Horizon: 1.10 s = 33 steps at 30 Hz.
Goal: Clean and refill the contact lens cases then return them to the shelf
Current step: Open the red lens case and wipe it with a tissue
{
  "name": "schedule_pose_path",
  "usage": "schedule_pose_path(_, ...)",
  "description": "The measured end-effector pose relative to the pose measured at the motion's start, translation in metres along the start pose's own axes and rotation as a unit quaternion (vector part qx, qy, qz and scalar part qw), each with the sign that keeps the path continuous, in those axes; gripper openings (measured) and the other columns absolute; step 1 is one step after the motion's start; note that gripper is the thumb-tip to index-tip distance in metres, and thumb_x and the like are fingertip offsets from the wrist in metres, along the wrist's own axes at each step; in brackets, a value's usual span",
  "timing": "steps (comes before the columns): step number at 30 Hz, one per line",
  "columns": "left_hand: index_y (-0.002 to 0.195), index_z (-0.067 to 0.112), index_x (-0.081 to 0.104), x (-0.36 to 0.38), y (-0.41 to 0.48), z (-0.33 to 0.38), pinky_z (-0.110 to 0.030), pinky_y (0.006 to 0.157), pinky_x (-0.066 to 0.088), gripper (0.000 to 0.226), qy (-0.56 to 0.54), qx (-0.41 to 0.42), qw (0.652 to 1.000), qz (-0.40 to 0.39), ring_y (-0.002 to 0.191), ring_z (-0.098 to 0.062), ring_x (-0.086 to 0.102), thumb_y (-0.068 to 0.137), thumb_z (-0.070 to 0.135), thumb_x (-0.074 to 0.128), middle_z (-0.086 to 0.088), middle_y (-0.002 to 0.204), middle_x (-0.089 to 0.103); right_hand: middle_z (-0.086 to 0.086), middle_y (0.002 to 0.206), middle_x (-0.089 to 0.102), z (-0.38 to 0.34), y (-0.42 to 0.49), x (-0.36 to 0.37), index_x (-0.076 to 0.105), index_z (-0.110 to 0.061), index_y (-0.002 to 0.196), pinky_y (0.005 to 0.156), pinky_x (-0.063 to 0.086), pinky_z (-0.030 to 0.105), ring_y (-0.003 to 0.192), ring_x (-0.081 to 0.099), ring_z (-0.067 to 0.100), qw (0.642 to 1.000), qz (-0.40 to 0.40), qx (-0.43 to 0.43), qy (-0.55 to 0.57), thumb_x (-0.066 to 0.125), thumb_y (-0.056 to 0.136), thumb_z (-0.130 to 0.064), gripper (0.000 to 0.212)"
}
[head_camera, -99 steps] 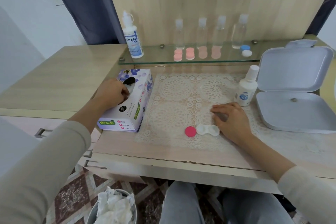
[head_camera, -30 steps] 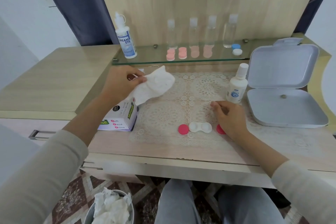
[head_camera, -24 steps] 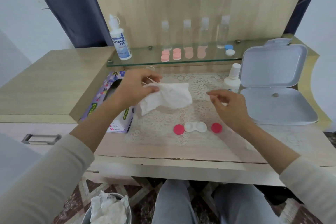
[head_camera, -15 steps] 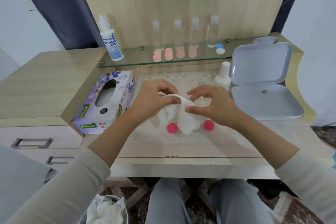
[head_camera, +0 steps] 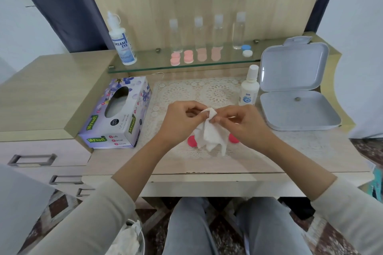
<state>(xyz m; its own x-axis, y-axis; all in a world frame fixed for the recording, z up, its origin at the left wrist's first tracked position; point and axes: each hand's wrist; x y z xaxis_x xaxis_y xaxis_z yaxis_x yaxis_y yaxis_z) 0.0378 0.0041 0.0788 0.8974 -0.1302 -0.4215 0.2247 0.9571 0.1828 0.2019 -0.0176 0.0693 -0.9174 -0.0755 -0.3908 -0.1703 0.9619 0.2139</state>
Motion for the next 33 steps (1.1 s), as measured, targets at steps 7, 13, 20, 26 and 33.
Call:
schedule_pose_path(7, 0.086, 0.020, 0.069, 0.001, -0.009, 0.000, -0.023, 0.075, 0.053, 0.007, -0.068, -0.039, 0.997, -0.017, 0.081, -0.007, 0.065, 0.079, 0.018, 0.068, 0.002, 0.087, 0.070, -0.011, 0.068, 0.062, 0.002, 0.001, 0.004, 0.064, -0.025, 0.064, 0.059, 0.048, 0.022, 0.065, 0.059, 0.021, 0.998, 0.060, 0.005, -0.008, 0.069, 0.073, 0.004, 0.030)
schedule_pose_path(13, 0.078, 0.018, 0.063, -0.006, -0.010, -0.013, -0.018, 0.069, 0.048, 0.016, -0.057, -0.055, 0.997, 0.011, 0.074, -0.006, 0.061, 0.079, 0.003, 0.067, 0.002, 0.082, 0.066, 0.002, 0.079, 0.066, 0.001, 0.005, 0.004, 0.055, -0.015, 0.075, 0.071, 0.056, 0.035, 0.066, 0.066, 0.022, 0.997, 0.061, 0.027, 0.027, 0.062, 0.081, 0.001, 0.018)
schedule_pose_path(20, 0.082, 0.026, 0.068, -0.031, -0.007, -0.019, -0.012, 0.065, 0.046, 0.015, 0.013, -0.094, 0.992, -0.083, 0.070, 0.007, 0.058, 0.083, 0.011, 0.064, 0.016, 0.084, 0.066, -0.003, 0.115, 0.056, 0.024, 0.005, 0.001, 0.054, -0.019, 0.124, 0.082, 0.040, 0.024, 0.099, 0.047, 0.012, 0.935, -0.096, 0.040, -0.338, 0.069, 0.078, -0.036, 0.051)
schedule_pose_path(26, 0.097, 0.018, 0.070, -0.023, -0.005, -0.027, -0.015, 0.073, 0.046, 0.020, 0.121, -0.104, 0.977, -0.140, 0.083, -0.003, 0.058, 0.084, 0.006, 0.061, 0.006, 0.093, 0.066, 0.000, 0.116, 0.052, 0.044, -0.001, 0.018, 0.057, -0.024, 0.121, 0.086, 0.034, 0.029, 0.104, 0.041, 0.019, 0.912, -0.066, 0.004, -0.405, 0.058, 0.084, -0.041, 0.041)
schedule_pose_path(33, 0.103, 0.010, 0.067, 0.004, 0.002, -0.042, -0.001, 0.074, 0.033, 0.022, 0.203, 0.016, 0.976, -0.081, 0.091, -0.007, 0.054, 0.083, 0.003, 0.060, -0.001, 0.102, 0.066, -0.002, 0.098, 0.054, 0.055, -0.008, 0.020, 0.063, -0.026, 0.113, 0.074, 0.022, 0.026, 0.086, 0.034, 0.012, 0.933, -0.023, -0.038, -0.358, 0.057, 0.086, -0.027, 0.027)
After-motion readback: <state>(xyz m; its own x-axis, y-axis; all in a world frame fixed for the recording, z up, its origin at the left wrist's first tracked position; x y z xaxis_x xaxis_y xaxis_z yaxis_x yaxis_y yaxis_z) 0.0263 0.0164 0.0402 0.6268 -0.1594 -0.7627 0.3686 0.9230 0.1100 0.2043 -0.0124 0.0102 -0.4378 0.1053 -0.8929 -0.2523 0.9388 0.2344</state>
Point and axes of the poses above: each hand's wrist, its own y-axis towards the middle knuckle, its own x-axis out of the palm, z = x × y
